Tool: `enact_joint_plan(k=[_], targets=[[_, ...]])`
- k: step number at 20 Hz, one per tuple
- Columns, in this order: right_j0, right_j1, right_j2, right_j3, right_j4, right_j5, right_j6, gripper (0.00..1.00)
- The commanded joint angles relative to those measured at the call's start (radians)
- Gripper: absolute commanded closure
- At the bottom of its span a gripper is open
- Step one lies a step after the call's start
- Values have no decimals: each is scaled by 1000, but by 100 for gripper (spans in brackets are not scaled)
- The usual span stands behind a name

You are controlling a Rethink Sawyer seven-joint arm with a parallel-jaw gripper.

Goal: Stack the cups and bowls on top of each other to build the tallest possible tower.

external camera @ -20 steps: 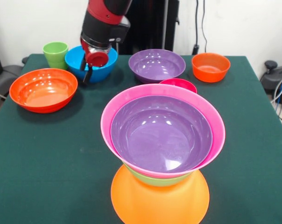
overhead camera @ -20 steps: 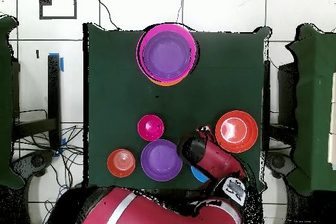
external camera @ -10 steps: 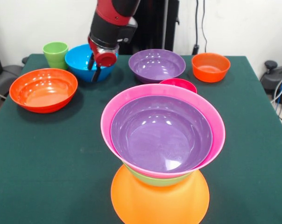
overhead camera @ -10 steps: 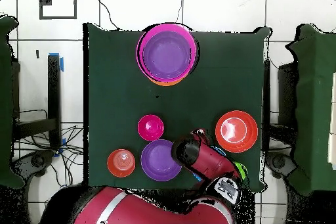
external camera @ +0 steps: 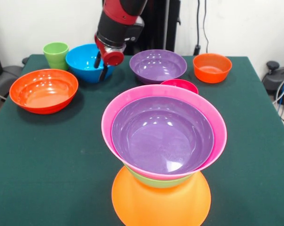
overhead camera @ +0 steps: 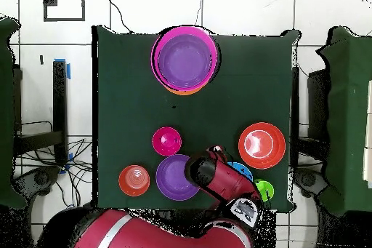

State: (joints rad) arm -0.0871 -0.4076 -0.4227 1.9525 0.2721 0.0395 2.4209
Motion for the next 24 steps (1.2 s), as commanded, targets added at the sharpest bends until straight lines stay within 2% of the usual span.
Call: enact_joint_plan(k=[1,10,18,24], targets=[[29,43,102,49,46,-16,191,0],[18,78,114,66,42,-77,200,0],[9,142,118,56,43,-140,202,0],[-5,155,127,60,37,-171,197,0]])
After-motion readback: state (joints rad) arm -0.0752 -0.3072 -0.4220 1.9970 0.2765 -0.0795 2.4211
